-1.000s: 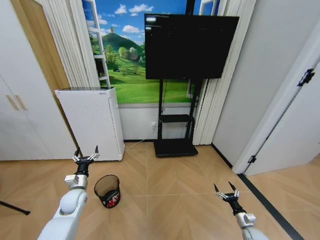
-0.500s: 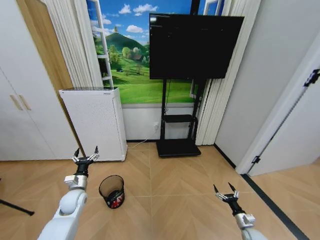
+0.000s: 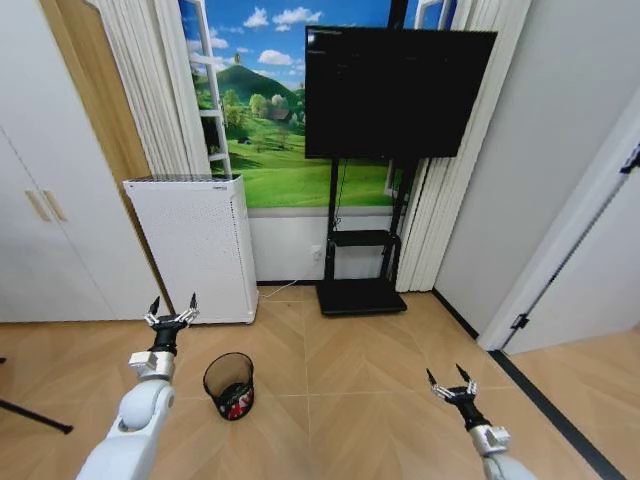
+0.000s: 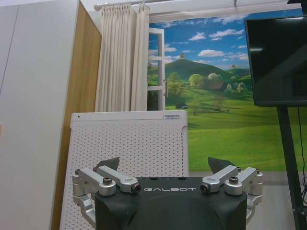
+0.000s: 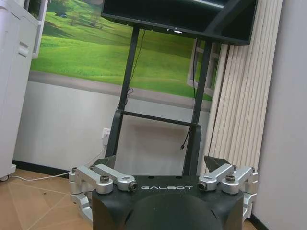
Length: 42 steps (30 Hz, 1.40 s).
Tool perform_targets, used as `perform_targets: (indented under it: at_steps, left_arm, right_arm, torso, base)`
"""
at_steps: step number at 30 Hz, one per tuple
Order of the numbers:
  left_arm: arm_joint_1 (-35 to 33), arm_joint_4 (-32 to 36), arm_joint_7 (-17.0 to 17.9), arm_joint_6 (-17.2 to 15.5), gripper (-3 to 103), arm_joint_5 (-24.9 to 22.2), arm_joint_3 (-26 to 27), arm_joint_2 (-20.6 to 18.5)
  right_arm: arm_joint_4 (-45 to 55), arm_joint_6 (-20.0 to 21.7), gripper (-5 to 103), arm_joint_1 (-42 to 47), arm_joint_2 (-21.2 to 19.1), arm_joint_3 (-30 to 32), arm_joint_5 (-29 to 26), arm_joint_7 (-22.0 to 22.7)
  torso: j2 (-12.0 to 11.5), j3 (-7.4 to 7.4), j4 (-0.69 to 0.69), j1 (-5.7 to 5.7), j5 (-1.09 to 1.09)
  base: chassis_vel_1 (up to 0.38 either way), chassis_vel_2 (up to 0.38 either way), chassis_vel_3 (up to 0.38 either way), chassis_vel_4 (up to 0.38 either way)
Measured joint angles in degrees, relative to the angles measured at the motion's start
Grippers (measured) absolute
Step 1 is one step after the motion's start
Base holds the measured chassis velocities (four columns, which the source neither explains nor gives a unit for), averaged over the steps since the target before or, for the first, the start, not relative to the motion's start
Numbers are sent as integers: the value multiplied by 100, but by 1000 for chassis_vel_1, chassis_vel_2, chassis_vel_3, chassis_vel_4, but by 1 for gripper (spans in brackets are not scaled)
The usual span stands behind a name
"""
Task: Pick up the trash bin and place the garbage on the floor into it.
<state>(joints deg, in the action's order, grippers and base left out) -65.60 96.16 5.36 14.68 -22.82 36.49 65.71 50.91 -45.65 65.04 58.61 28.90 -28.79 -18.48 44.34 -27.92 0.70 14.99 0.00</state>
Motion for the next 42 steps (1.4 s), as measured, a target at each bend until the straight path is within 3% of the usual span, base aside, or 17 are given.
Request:
perform_targets:
  at_steps: [10,17,42]
  left_arm:
    - [-10,4,-9,15,100,0,2,-9]
    - [-18,39,-9,19,100,-26,9,-41]
    - [44,-41,-13,41,100,-15,-11,15]
  right_arm:
    - [117,0,100,59,3,-62,0,180]
    - [161,0,100,94,5,-70,10,179]
    - [113,-3,100,29,8,-106,9,177]
  torso:
    - [-4,-1,2,4,1]
    - [-4,-1,0,3,0]
    - [-3,1,1,0,1]
  base:
    - [-232,120,230,-115]
    - [7,57,-32,-2]
    - [242,-239,-242,228]
